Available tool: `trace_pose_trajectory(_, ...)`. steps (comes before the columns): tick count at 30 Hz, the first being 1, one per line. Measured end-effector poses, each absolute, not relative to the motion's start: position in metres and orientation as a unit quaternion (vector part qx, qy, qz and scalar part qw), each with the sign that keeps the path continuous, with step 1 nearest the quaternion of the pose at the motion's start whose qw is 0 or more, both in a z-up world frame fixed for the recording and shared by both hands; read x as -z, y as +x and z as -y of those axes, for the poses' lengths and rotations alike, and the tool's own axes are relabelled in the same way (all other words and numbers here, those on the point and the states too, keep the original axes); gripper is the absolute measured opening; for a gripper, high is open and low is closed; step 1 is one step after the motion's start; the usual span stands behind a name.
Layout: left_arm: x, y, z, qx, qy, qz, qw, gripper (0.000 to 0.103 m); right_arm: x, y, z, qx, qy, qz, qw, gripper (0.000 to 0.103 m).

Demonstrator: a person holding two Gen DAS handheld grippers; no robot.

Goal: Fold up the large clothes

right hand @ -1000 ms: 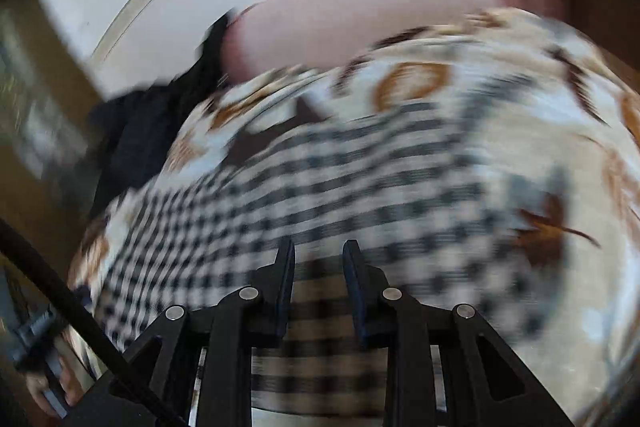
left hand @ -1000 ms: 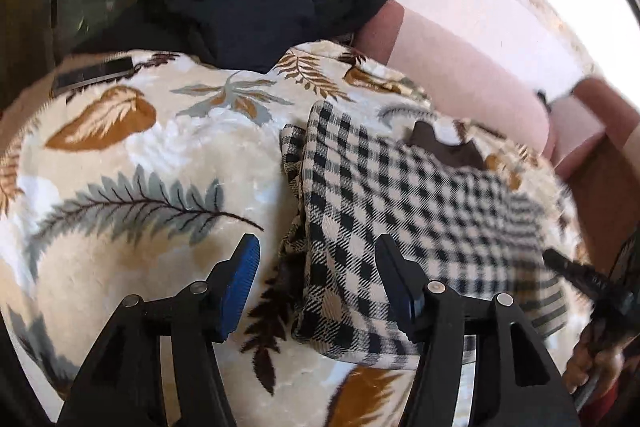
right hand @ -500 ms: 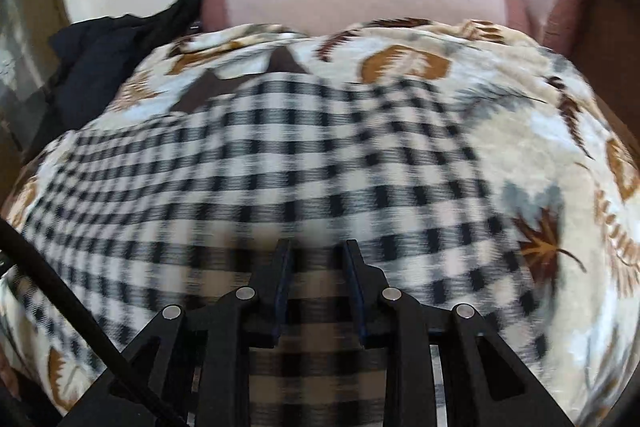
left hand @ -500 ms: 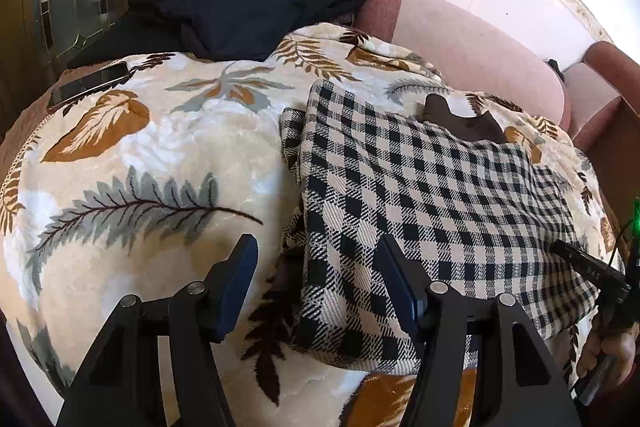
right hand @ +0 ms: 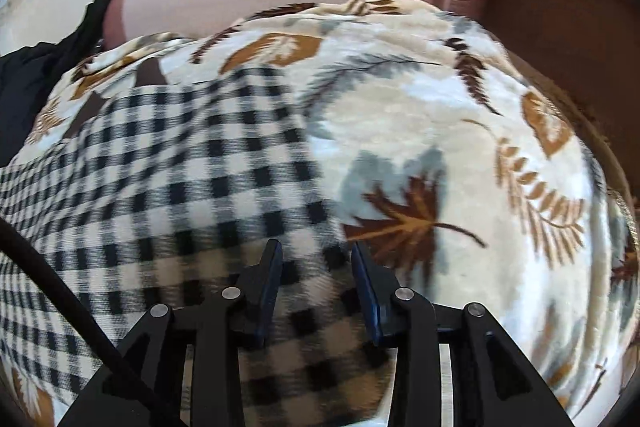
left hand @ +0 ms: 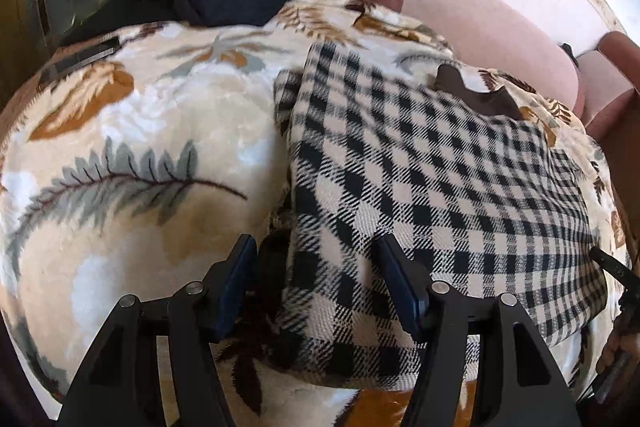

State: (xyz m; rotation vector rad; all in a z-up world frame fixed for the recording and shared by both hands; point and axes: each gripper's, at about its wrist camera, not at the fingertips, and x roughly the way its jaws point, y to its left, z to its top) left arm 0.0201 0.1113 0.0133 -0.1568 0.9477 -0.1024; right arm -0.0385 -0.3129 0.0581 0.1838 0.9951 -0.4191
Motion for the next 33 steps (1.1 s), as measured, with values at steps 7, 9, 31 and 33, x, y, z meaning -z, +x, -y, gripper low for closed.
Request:
trace_pose_trajectory(7,-0.006,0.021,-0.126,0.058,-0.112,-0.459,0.879,0.072,-0.068,-0.04,0.3,0.207,0.056,-0.46,0.862,0.042)
trace_pose_trajectory(9,-0.006,0.021,-0.126,0.059,-0.109,-0.458,0.88,0.072,-0.071,-0.04,0.29,0.205,0.035,-0.455,0.866,0.043)
trace_pose_trajectory(31,-0.031,0.036,-0.154,0.062,-0.179,-0.438,0.879,0.072,-0.088,-0.054,0.19,0.058,-0.037,-0.413,0.908,0.054)
trace_pose_trajectory(33,-0.034,0.053,-0.159,0.073,-0.186,-0.445,0.873,0.072,-0.088,-0.059,0.167,-0.003,-0.028,-0.412,0.911,0.054)
